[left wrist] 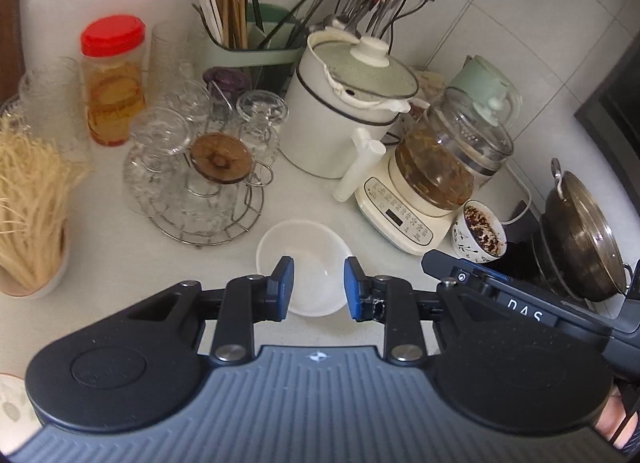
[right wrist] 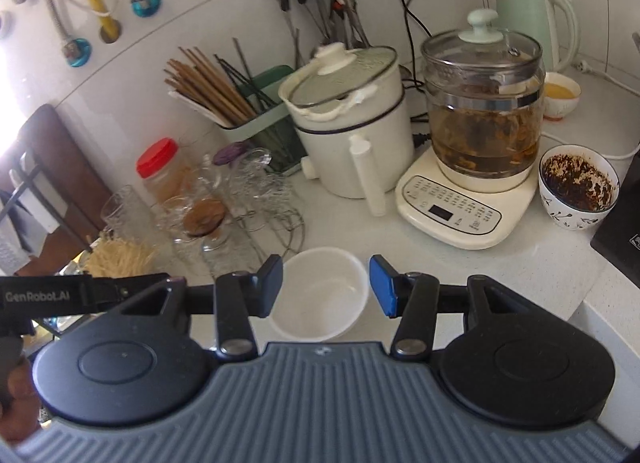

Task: Organize plates and bowls
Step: 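Move both grippers to the small white ceramic bowl and grip its rim, then lift the ceramic bowl with both grippers and lower it into the nested plastic bowls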

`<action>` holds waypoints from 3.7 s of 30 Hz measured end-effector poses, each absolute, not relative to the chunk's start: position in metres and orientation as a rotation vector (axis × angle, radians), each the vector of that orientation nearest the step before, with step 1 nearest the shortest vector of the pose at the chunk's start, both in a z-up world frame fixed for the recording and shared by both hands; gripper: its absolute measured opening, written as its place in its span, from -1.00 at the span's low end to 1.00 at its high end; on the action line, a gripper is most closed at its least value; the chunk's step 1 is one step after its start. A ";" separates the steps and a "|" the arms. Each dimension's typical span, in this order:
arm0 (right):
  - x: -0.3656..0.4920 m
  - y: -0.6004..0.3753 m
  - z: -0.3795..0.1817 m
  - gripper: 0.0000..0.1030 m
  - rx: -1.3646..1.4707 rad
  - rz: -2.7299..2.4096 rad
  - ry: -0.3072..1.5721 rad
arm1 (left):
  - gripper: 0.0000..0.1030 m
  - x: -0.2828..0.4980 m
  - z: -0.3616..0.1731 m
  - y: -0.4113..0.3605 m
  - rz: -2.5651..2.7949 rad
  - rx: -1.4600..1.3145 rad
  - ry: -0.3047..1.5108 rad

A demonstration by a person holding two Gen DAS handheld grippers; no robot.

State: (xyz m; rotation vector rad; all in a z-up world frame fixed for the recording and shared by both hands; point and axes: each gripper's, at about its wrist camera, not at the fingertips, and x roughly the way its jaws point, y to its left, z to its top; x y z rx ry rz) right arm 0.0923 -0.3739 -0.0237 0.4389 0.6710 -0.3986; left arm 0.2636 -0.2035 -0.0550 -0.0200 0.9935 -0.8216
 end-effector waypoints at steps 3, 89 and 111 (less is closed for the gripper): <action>0.100 -0.391 -0.032 0.00 0.449 -0.387 0.699 | -0.35 0.271 -0.066 -0.217 -0.797 -0.034 1.022; 0.117 -0.355 -0.039 -0.78 0.542 -0.134 0.758 | -0.79 0.257 -0.066 -0.130 -0.687 -0.132 1.082; 0.141 -0.282 -0.049 -0.78 0.417 0.014 0.859 | -0.79 0.240 -0.090 -0.041 -0.545 -0.247 1.114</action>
